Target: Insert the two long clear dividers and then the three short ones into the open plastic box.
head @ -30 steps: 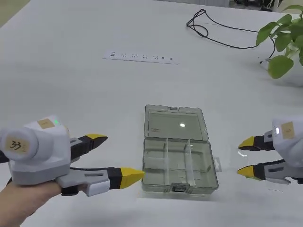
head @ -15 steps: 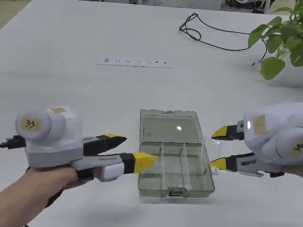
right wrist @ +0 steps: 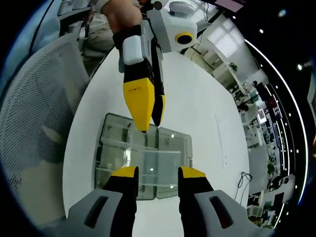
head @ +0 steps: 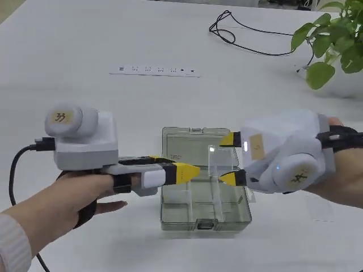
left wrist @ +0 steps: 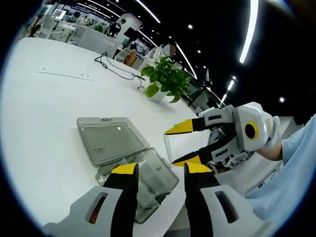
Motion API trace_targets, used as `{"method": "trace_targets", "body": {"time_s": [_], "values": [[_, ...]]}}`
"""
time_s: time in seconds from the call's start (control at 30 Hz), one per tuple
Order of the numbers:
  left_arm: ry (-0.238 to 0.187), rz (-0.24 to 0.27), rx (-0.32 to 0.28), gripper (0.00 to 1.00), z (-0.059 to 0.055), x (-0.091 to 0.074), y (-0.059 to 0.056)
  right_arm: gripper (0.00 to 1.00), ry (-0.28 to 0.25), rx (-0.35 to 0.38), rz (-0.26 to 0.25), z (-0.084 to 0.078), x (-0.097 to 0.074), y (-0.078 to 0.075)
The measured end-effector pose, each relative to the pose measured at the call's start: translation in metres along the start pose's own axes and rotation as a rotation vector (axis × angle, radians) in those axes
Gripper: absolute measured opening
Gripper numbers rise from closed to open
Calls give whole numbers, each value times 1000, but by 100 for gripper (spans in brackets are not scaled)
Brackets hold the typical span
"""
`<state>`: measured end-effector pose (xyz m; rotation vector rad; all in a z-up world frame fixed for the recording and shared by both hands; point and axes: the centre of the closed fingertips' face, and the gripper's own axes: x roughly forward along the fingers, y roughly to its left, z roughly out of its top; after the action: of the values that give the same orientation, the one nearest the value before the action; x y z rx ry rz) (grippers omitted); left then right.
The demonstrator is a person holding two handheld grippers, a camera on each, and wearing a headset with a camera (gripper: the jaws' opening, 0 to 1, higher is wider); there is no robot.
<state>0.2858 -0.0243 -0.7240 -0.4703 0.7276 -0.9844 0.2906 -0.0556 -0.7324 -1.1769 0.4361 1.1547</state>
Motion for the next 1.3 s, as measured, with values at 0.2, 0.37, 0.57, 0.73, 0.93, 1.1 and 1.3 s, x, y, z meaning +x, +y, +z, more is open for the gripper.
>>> {"method": "trace_targets", "body": {"time_s": [0.2,0.37,0.57,0.73,0.93,1.1,1.3], "values": [[20,-21,-65,16,-5,6,-2,32,-7,-47,6,14,5,4],[21,-19,-81,12,-7,7,-2,32,-20,-57,14,21,8,8],[1,-17,-104,6,-7,6,-1,32,-23,-73,10,26,10,11],[-14,-14,-120,0,-8,6,-1,32,-31,-79,3,30,10,12],[-10,-28,-137,0,-11,7,-4,32,-35,-87,-4,32,10,12],[-22,-36,-172,0,-11,6,-3,32,-41,-87,-7,33,10,12],[-25,-41,-197,0,-12,4,-4,32,-44,-91,-6,34,10,14]]}}
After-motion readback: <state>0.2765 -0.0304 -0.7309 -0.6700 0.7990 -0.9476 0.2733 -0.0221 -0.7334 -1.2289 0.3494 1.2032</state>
